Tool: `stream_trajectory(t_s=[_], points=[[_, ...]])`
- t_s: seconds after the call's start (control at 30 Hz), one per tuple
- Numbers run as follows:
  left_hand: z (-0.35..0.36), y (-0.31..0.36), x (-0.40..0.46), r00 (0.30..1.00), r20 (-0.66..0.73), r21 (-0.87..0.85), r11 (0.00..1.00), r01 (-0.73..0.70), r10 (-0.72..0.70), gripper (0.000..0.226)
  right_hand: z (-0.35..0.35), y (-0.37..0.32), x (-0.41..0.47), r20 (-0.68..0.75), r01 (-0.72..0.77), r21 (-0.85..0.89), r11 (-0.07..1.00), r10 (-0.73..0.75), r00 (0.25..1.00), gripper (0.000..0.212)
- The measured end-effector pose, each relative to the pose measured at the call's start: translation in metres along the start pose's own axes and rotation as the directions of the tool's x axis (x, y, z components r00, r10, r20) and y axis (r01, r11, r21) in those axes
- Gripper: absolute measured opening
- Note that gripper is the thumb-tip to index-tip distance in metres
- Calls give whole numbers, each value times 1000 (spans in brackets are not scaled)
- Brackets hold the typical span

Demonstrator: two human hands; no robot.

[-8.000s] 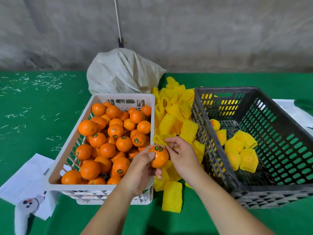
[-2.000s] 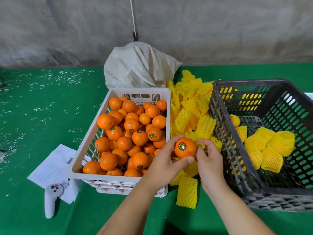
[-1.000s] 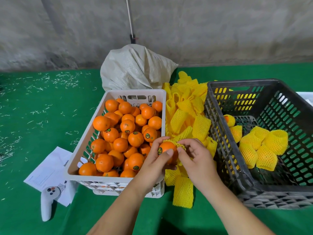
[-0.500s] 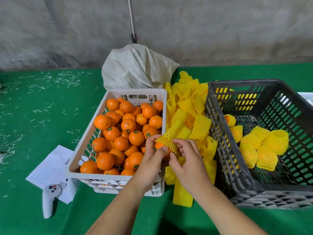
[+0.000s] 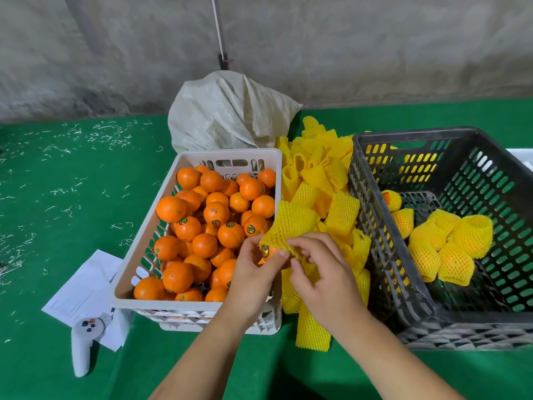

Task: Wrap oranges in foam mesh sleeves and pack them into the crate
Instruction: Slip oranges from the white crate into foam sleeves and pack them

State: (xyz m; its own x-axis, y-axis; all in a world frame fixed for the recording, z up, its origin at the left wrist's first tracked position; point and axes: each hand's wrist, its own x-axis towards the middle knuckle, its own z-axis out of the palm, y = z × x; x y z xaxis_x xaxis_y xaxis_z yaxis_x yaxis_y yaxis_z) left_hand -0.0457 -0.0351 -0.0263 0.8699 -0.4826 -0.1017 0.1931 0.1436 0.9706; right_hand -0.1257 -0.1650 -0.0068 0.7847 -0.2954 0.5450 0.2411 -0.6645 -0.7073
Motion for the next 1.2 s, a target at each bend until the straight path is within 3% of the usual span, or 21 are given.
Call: stream_trajectory(t_s=[0.1,0.2,0.27,0.43,0.53,0.6,0.7,0.77,0.83,0.97,1.03,1.13,1.2], points=[[-2,0,-1,1000,21,44,999,7,-8,69,1,7,-5,41,-125,56,991,123,992,41],[-9,0,-3,979,203,47,998,-39,29,66,-2,9,-4,20,-93,90,992,92,996,43],[-11,-4,-3,967,244,81,991,-103,80,69,-5,9,0,1,-72,81,994,72,997,44],[-2,-2,-5,975,176,29,989,-143,136,61,-4,2,0,-117,-55,-39,998,50,992,33],[-3,-2,-4,987,79,12,990,-140,139,54,1,-6,-5,-70,121,-100,988,-128,989,24],[-5,-4,-2,991,53,10,993,-122,121,55,5,-5,-6,-43,105,-99,990,-110,993,28],[-6,-3,-4,976,184,46,991,-124,113,69,0,3,-7,-41,-71,-23,997,70,997,41],[-7,-7,-3,942,309,105,979,-172,132,82,-4,9,-7,-2,-104,-32,994,104,995,47],[-6,-11,0,923,362,140,972,-190,129,80,-6,12,-7,23,-112,-27,993,113,993,48],[-3,-15,-2,957,262,147,975,-169,126,65,-10,14,-5,-58,-147,-21,989,146,988,43],[-1,-14,-4,977,152,159,972,-171,147,54,-11,13,-6,-107,-90,-37,995,86,991,31],[1,-7,-2,985,21,96,980,-175,174,39,-1,2,-13,-43,61,-58,996,-63,997,25],[-2,-3,-2,986,41,68,984,-164,161,39,8,-4,-18,4,38,-48,998,-38,999,29]])
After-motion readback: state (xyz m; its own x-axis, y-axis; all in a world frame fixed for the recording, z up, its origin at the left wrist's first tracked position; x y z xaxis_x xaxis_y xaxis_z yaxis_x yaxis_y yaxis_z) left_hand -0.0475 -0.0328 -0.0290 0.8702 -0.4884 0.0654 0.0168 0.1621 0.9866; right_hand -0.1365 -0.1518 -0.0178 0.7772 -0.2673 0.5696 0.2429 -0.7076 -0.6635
